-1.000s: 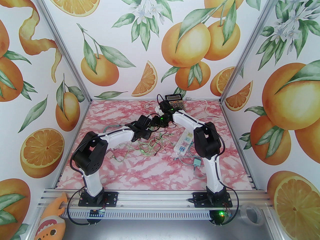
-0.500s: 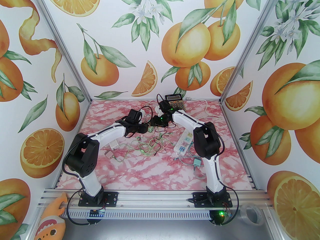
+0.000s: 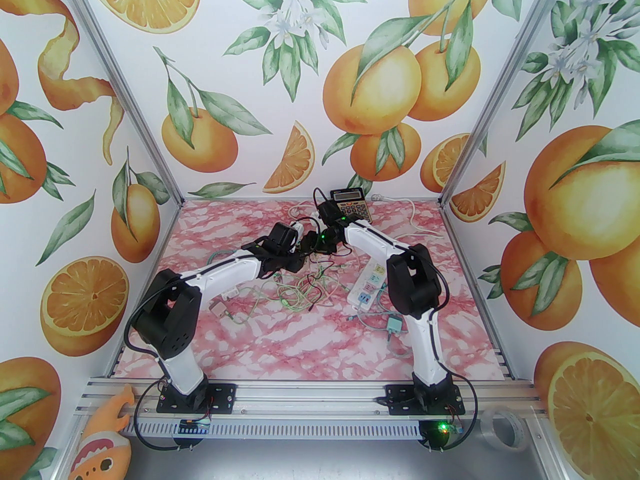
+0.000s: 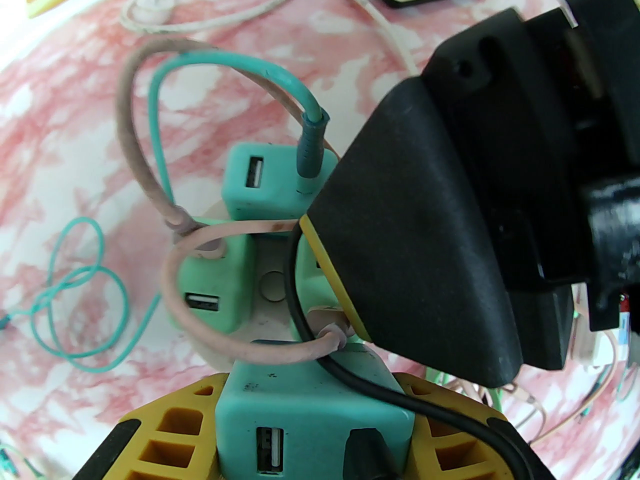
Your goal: Pull the plug off the socket
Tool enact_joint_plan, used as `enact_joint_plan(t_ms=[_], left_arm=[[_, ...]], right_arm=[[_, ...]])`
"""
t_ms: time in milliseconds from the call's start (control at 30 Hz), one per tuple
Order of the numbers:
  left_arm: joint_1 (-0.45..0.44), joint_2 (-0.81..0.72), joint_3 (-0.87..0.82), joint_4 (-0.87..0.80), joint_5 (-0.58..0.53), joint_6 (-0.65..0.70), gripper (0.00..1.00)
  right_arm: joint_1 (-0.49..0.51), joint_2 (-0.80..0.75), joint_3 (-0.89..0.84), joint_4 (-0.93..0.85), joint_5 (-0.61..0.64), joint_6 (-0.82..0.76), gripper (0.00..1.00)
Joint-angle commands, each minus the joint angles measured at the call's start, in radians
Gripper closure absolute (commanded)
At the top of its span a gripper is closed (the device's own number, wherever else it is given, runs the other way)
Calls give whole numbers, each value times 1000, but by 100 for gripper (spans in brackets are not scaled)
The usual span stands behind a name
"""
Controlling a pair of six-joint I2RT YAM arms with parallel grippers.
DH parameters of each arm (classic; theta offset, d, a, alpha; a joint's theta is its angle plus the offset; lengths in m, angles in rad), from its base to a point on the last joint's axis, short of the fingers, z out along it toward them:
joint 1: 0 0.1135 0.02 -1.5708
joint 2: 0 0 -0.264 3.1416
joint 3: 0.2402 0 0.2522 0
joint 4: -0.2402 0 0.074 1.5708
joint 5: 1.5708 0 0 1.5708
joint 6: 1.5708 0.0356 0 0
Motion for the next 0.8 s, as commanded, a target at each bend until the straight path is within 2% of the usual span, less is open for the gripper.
enact_joint_plan(t_ms=[0,233,400,467,700,767], left_arm=[[-1,-73,51,-25,-40,22,90],[16,-119,79,-72,-18,18,90],[38,-161,82,-92,-4,4,91],[44,-181,85,-99,-2,2,91],[67,-213,159,-150,3,20,93],[70,-205,186,-162,46,31,92]], right_arm=[[6,76,-27,-137,120,-2,52],[2,19,6,-121,106,5,48],[-9,-60,64,-90,77,31,21],[-9,-82,78,-85,76,36,0],[-31,-193,8,9,91,94,0],[-39,-242,-43,65,103,111,0]])
